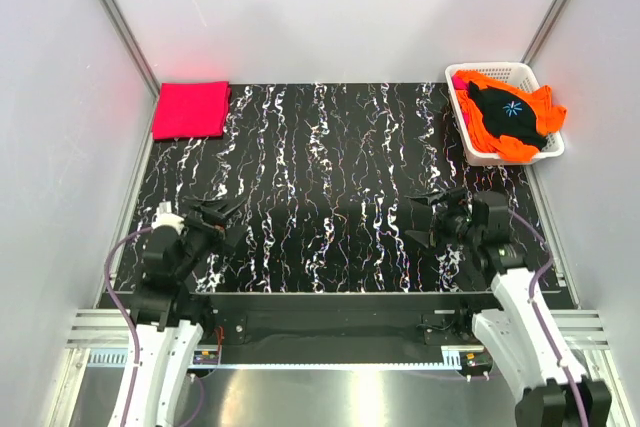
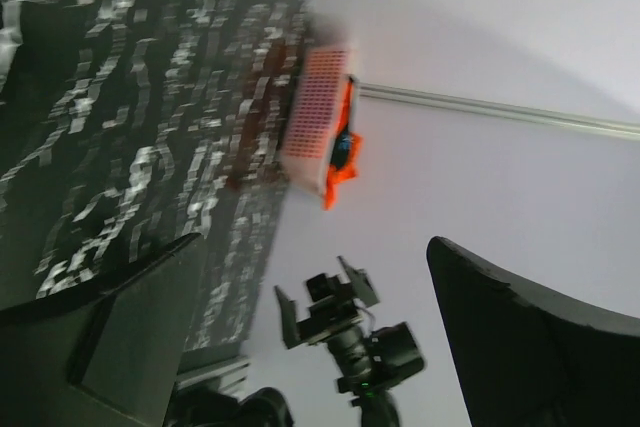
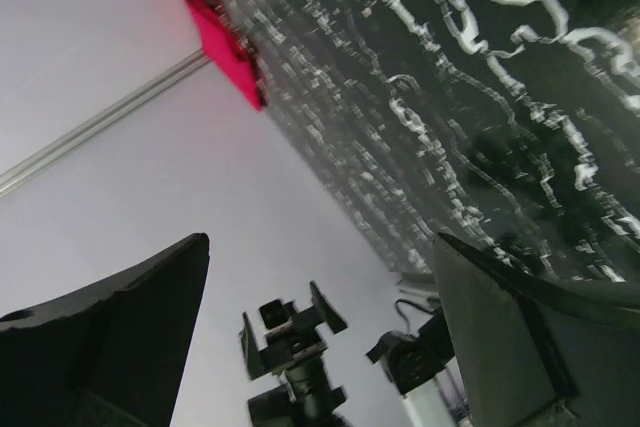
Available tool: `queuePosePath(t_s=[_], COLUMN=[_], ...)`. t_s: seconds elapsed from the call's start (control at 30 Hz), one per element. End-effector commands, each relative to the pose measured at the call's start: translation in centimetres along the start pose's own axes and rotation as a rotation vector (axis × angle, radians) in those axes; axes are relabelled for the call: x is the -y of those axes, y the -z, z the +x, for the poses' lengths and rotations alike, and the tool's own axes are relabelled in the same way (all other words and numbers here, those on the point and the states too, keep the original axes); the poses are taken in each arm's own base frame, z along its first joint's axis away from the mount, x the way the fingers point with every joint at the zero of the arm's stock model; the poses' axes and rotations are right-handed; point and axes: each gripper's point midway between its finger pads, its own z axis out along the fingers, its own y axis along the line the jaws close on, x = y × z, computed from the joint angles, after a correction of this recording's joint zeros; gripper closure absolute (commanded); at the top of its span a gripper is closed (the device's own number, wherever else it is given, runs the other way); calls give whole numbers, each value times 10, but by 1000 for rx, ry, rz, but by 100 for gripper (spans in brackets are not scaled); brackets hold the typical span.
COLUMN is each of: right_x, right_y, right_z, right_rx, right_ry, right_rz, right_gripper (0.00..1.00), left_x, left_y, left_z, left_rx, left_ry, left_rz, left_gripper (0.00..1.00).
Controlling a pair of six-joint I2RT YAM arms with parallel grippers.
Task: Fold and stack the t-shirts
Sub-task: Grab the tshirt from the pile
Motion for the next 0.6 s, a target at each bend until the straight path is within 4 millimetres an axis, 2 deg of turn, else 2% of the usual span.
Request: queuePosePath(t_s=[0.0, 0.03, 0.07, 0.1, 0.13, 0.17, 0.2, 0.23, 0.27, 0.3, 0.33, 0.37, 0.4, 0.43, 0.47, 0.5, 0.53, 0.57], right_x=[6, 6, -13, -12, -16, -41, -41, -48, -73, -74, -81, -105, -108, -116, -142, -144, -150, -173], right_y=[-4, -5, -1, -4, -2, 4, 1, 6, 12, 9, 17, 24, 21, 33, 43, 39, 49, 62], right_z=[-25, -36, -41, -49, -64, -71, -84, -101, -109, -122, -142, -151, -164, -188, -198, -215, -233, -248], right_rx=[115, 167, 199, 219, 285, 336, 367, 440, 493, 520, 593, 645, 669, 748, 809, 835, 916, 985], right_ry=[137, 208, 261, 292, 380, 427, 457, 534, 577, 600, 637, 656, 663, 678, 691, 694, 710, 710], right_rz=[134, 167, 156, 208, 242, 226, 281, 318, 301, 353, 395, 376, 417, 460, 441, 493, 551, 549], right_gripper=[0, 0, 0, 0, 0, 0, 0, 0, 0, 0, 0, 0, 0, 0, 0, 0, 0, 0], left_x=[-6, 2, 0, 3, 15, 21, 34, 36, 40, 43, 50, 53, 57, 59, 62, 63, 66, 67], left_y=[7, 9, 11, 13, 15, 17, 22, 21, 25, 27, 28, 29, 30, 30, 30, 32, 29, 30], left_z=[-3, -4, -4, 1, 4, 8, 15, 17, 24, 25, 27, 29, 33, 35, 37, 41, 41, 45], left_rx=[9, 12, 2, -35, -61, -91, -133, -160, -207, -224, -237, -254, -291, -309, -327, -360, -378, -414], left_ry=[-121, -147, -171, -255, -305, -349, -441, -479, -515, -577, -607, -634, -681, -702, -722, -757, -769, -777], left_rz=[-123, -140, -172, -163, -144, -129, -84, -81, -59, -41, -24, -10, 14, 24, 35, 54, 57, 69], left_gripper=[1, 1, 1, 1, 1, 1, 1, 1, 1, 1, 1, 1, 1, 1, 1, 1, 1, 1])
